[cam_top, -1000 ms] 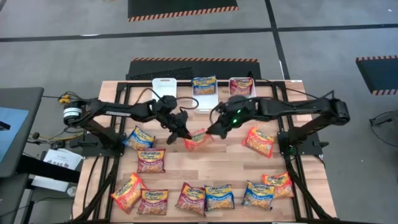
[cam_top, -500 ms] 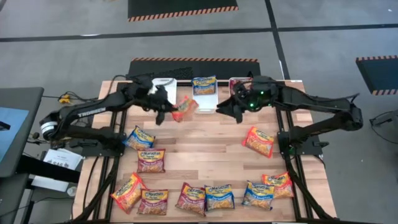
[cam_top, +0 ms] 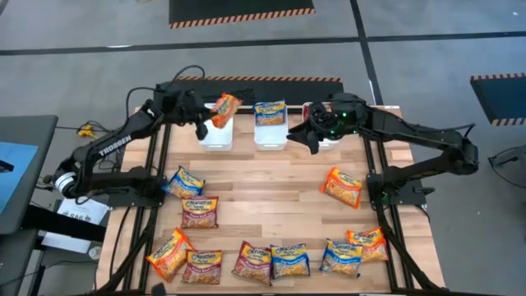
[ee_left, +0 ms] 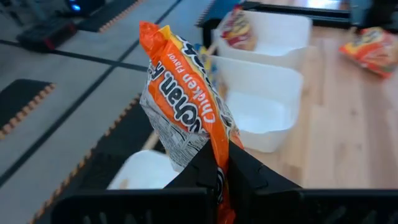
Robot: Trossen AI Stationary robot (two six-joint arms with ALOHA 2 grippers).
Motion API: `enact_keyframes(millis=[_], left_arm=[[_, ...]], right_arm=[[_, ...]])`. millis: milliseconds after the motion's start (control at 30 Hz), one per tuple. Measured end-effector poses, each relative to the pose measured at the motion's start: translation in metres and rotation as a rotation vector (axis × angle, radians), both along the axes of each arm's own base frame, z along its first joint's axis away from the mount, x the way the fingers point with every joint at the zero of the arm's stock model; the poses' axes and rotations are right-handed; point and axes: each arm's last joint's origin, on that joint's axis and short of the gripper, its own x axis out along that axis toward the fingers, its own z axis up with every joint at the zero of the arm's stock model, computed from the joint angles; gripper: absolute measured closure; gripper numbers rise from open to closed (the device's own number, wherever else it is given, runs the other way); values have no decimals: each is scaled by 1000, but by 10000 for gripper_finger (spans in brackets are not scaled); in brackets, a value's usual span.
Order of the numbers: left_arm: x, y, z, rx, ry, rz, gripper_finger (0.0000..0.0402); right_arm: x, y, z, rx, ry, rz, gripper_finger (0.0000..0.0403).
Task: Sort Maruchan noodles
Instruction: Put the orange noodle pack into the left white bin
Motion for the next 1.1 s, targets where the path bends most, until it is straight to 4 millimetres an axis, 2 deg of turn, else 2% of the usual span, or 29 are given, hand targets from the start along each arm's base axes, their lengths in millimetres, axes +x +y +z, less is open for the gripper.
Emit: enact_keyframes(millis=[300, 567, 900, 1100], left_arm=[[-24, 32, 22, 33, 7, 27, 401], [-30, 70, 32, 7, 138, -40, 401], [-23, 95, 19, -39, 373, -135, 401], [-20, 101, 9, -68, 405, -164, 401]], right_arm=[[-4, -13, 0, 4, -3, -59, 211], [-6, -18, 0, 4, -2, -81, 211], [-6, -17, 0, 5, -2, -78, 211], [-7, -18, 0, 5, -2, -83, 211]])
